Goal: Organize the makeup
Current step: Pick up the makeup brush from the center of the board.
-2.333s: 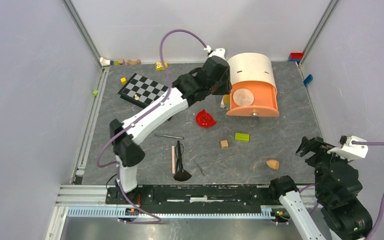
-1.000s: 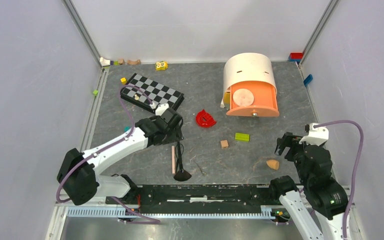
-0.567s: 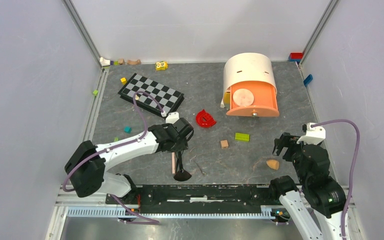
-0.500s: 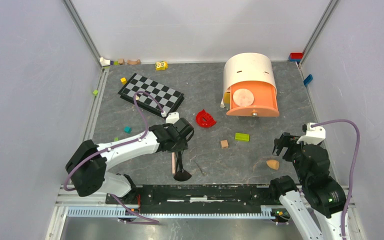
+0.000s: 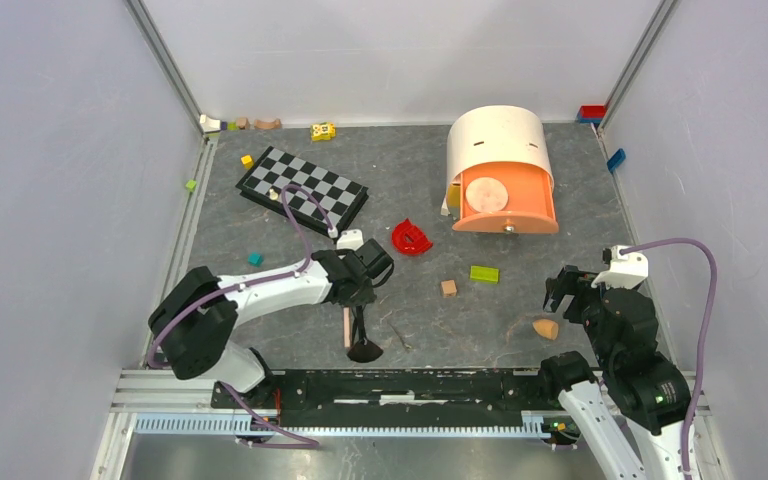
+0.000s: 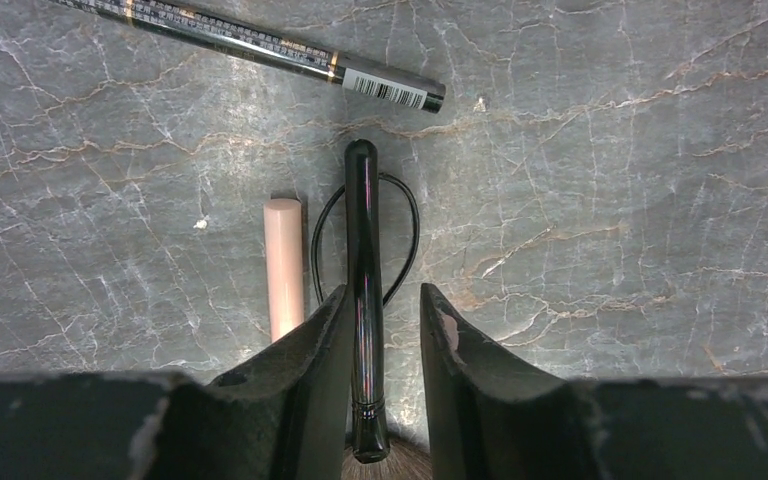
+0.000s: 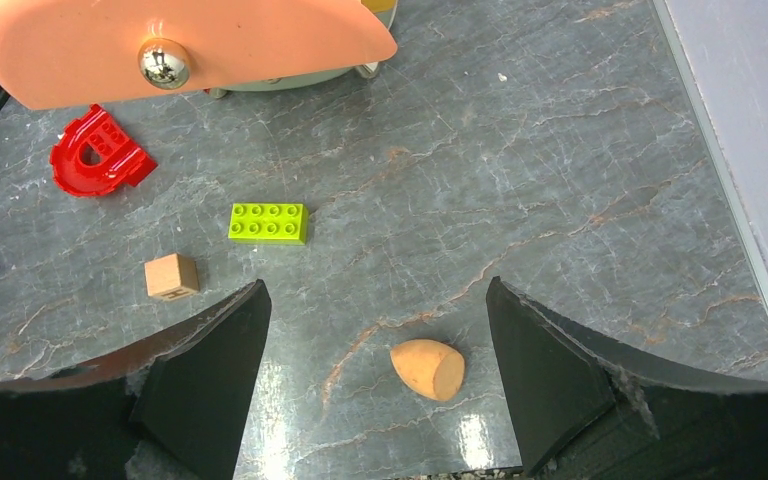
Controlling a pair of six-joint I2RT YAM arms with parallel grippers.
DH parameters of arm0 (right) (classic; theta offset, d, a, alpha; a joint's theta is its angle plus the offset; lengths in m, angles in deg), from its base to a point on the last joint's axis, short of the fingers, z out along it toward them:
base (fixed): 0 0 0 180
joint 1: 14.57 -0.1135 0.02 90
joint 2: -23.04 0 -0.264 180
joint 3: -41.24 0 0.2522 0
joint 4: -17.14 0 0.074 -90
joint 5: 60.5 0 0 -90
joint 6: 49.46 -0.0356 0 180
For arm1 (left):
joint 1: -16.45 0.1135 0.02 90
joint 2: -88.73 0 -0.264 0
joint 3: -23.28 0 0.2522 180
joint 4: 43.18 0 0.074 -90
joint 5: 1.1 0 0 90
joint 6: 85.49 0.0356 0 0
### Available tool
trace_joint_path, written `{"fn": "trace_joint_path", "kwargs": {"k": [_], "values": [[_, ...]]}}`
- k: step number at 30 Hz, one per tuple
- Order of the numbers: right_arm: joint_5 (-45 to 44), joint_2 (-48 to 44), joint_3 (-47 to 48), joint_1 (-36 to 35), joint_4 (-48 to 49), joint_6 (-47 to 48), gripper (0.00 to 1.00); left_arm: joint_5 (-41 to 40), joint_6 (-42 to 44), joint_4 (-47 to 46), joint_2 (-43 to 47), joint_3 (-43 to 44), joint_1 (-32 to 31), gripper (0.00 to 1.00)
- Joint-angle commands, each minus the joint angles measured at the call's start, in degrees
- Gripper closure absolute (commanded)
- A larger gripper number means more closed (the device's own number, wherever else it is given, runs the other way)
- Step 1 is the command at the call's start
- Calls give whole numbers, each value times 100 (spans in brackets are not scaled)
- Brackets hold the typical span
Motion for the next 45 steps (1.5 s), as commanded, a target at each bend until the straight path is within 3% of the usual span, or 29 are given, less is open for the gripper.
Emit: {"fn": "trace_joint_path", "kwargs": {"k": [1,13,18,27,29,37,45], "values": [[49,-15,-10,-14,149,-52,14,-170,-274,-182,-124,-69,-18,65],[111,20,-40,-16,214,-63,13,-219,-315,-187,-355,-153,-23,67],[109,4,-46,-10,196,-66,13,-226,-301,-191,-382,-150,-19,73],[87,-39,-2,-13,156,-71,13,-400,-229,174,143,14,-25,94],[80,-48,7,-14,158,-80,13,-516,-148,360,344,179,-26,98],[4,-91,90,-13,118,-77,13,-950,605,796,855,1168,-26,98],[-334,-144,425,-14,53,44,13,-746,2265,439,647,2859,-33,98]]}}
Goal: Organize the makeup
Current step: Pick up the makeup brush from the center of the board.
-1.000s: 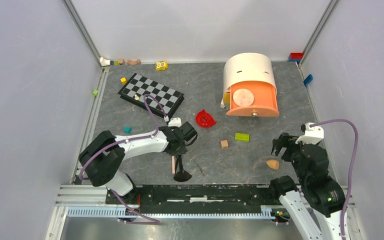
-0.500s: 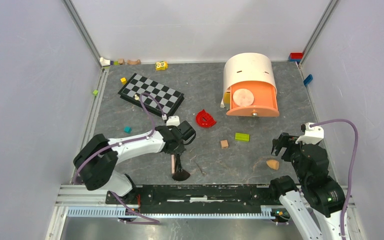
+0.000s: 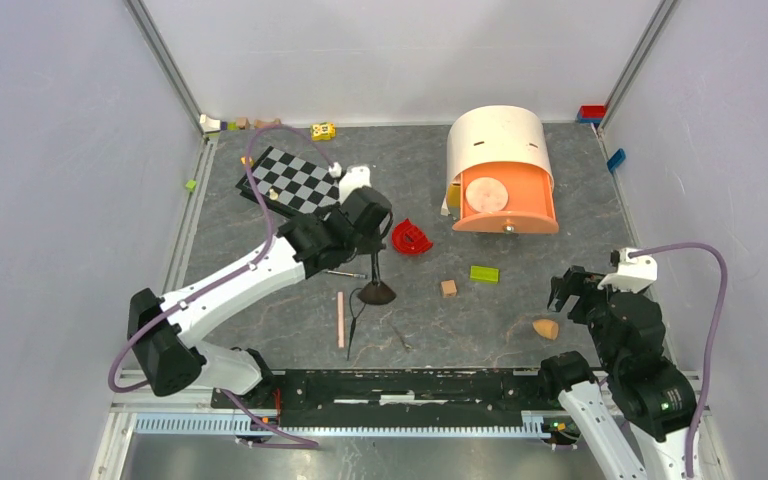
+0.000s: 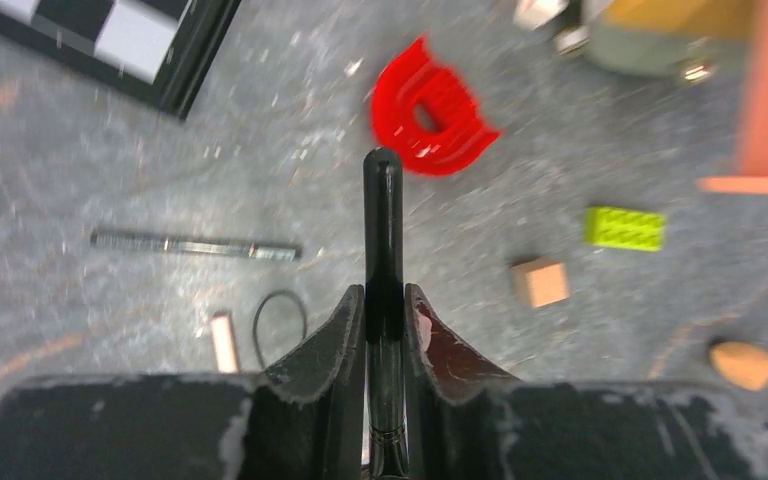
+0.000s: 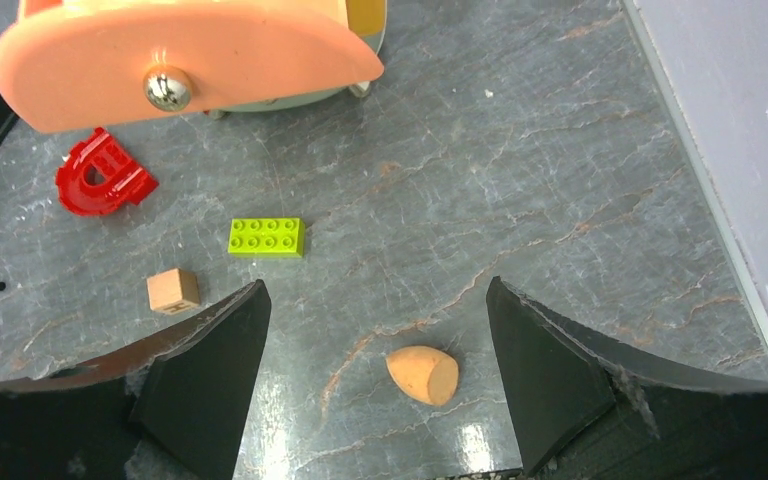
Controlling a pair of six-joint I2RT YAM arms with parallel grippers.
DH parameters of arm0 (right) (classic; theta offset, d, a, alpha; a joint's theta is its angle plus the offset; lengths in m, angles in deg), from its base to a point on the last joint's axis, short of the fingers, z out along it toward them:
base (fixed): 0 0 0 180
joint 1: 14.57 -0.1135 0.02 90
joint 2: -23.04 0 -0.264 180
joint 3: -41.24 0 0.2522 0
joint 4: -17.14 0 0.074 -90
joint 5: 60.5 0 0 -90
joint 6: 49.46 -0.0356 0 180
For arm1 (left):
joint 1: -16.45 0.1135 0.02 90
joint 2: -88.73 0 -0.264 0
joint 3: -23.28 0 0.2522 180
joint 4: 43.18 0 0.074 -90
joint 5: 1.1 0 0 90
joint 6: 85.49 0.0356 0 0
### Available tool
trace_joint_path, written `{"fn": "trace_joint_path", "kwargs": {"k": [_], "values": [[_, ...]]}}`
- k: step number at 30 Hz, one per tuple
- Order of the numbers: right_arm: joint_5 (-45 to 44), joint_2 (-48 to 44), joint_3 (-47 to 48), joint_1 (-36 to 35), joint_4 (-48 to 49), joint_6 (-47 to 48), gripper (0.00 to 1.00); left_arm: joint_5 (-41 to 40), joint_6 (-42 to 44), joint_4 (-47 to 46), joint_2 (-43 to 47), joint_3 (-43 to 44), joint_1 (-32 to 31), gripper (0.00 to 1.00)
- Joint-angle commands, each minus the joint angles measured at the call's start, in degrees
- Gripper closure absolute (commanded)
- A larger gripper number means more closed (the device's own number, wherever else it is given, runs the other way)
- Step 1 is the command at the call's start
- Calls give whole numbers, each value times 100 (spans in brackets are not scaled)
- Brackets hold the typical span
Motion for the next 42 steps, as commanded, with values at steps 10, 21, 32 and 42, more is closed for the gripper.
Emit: {"fn": "trace_joint_path", "kwargs": {"k": [10,21,32,42], "values": [[2427,194,179,-13,1878,333,12,1590,1349,-980,-403,1946,-162,98],[4156,705,-640,-13,3864,-1009,10,1337,928,-1875,-863,2088,-1135,98],[4962,448,-1579,-13,5389,-2098,17,1939,548,-3188,-640,1654,-1189,98],[5189,551,-1797,-13,5841,-2331,34,2053,516,-3380,-562,1539,-1188,98]]}}
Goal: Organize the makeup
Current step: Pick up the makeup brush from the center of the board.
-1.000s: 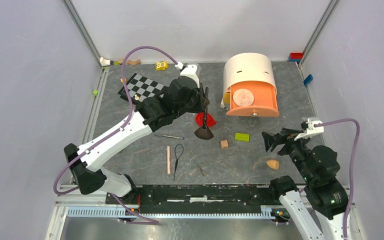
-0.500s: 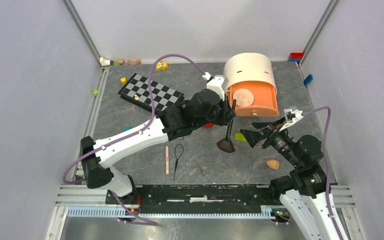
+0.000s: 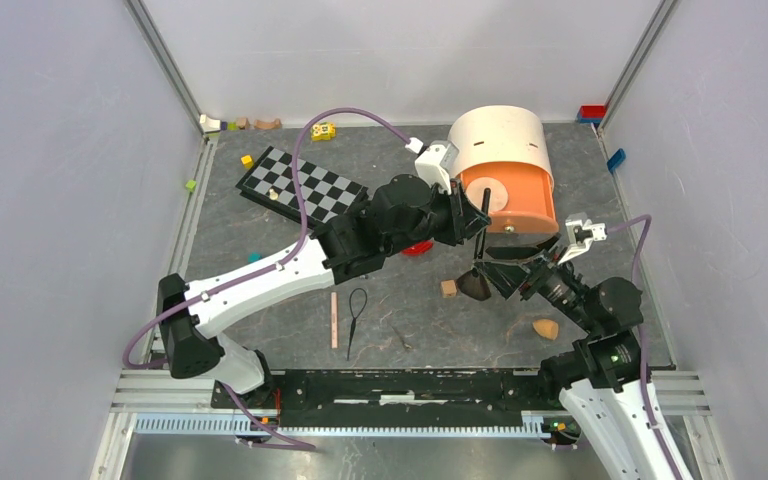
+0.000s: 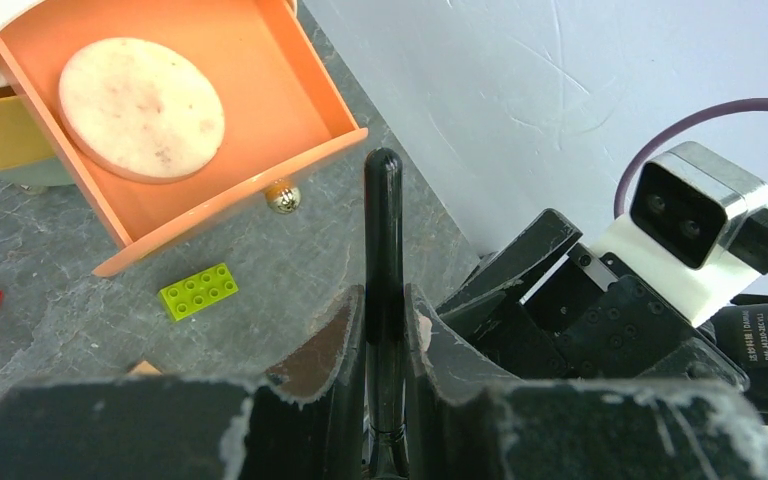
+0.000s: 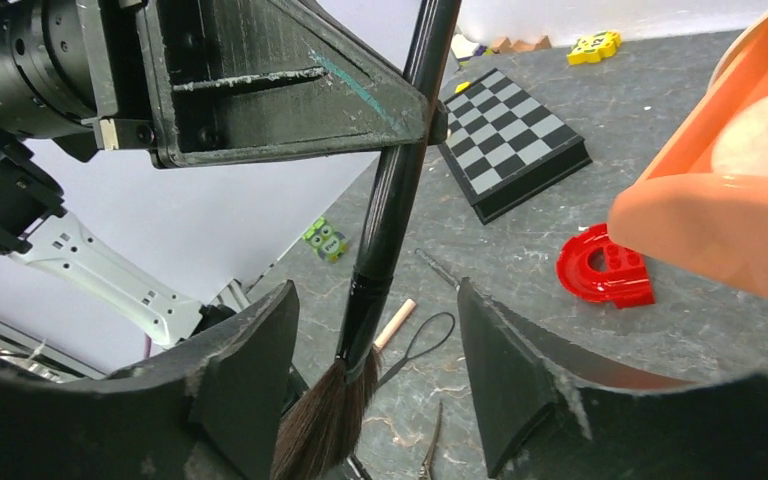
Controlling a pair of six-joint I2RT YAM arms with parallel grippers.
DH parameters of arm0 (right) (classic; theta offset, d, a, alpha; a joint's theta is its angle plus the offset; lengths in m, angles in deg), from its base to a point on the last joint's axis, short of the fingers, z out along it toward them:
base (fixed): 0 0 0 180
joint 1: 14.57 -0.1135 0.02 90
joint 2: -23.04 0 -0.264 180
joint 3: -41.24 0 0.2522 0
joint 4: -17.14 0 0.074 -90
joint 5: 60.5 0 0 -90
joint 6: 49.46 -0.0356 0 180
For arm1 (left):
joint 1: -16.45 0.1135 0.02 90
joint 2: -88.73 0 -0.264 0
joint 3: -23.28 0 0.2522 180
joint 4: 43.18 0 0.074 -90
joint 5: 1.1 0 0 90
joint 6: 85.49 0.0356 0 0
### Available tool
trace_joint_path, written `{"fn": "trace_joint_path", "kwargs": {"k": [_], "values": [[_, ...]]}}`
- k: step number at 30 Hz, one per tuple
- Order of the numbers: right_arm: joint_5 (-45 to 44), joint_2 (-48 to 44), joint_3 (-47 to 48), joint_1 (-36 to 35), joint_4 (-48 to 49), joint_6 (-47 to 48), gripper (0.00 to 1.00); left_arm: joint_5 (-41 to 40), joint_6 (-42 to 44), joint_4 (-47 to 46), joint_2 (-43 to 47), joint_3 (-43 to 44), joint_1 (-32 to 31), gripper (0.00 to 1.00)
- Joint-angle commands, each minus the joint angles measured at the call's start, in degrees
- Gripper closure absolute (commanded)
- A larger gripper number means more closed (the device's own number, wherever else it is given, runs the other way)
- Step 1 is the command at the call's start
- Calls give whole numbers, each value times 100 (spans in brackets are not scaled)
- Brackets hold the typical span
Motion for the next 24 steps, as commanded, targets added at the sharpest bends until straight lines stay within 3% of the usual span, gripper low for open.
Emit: {"fn": "trace_joint_path", "kwargs": {"k": [1,10,16,24], "values": [[219,27,-177,-8,548,-232,35,76,-145,-423,270,-98,-15,98],[266,78,-293,-12,653,-311,46,29,-139,-522,304,-142,-12,98],[266,122,-339,-11,722,-325,59,-31,-149,-570,347,-201,-10,98],[328,254,-377,-12,749,-350,61,-1,-154,-658,356,-229,-11,98]]}}
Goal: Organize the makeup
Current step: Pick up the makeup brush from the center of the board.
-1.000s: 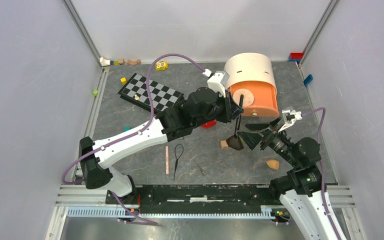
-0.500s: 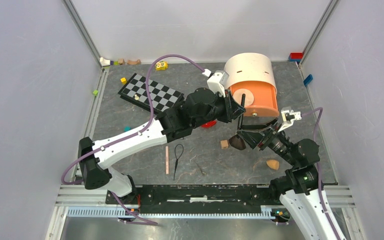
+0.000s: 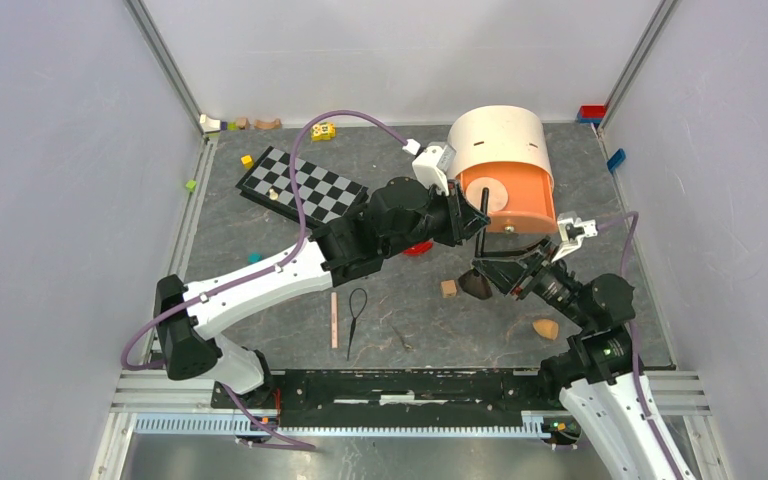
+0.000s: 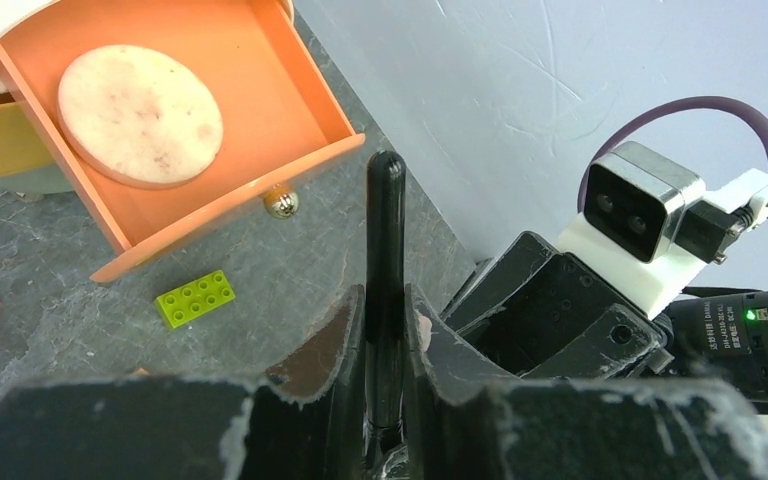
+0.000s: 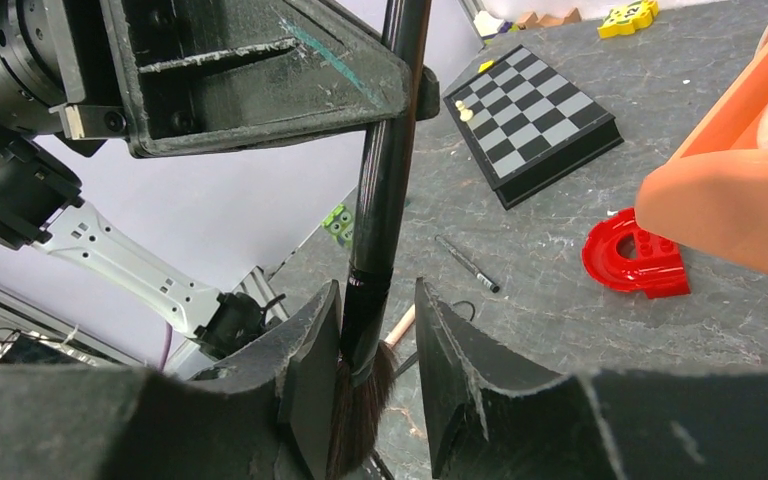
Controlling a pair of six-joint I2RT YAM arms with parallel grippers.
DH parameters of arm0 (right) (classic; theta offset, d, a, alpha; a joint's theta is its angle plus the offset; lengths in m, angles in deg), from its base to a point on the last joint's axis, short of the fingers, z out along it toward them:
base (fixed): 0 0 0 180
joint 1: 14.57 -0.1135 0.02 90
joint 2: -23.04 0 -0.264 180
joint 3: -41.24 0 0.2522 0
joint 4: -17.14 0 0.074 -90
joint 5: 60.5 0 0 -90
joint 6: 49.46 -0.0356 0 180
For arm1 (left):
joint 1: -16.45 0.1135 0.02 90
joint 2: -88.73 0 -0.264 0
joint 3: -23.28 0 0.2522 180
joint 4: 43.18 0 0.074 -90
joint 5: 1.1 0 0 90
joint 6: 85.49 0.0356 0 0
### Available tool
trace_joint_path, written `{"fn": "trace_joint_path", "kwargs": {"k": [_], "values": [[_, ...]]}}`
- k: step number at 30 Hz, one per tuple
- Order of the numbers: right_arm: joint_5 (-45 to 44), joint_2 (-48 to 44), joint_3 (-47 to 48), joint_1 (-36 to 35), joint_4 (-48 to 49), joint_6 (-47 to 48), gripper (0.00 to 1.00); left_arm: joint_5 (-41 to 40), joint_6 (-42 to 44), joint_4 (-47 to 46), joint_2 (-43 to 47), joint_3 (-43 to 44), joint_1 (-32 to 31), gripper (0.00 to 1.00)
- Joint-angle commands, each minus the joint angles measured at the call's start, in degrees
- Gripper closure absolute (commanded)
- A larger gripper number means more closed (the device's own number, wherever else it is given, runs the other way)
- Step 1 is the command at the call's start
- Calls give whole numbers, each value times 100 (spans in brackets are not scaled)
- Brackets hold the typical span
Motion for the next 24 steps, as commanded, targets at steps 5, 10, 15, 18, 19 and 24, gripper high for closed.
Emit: {"fn": "trace_joint_path", "kwargs": {"k": [5,10,15,18,19,24], "values": [[-163,102,107,-12,-123,224,81,-22,-95,-294,273,24,0,82],[-921,381,880,-12,-1391,1193,96,-310,89,52,472,84,7,24],[-2334,1094,2142,-12,-2873,2571,100,-863,425,1001,881,212,177,0],[-3041,1556,2846,-12,-3295,3419,100,-1260,627,1755,1171,202,418,0],[-3180,1696,3049,-16,-3375,3704,100,-1350,654,2047,1269,201,523,0],[-3770,2508,3724,-9,-3739,5516,100,-1405,809,2946,1780,-182,1383,0]]}}
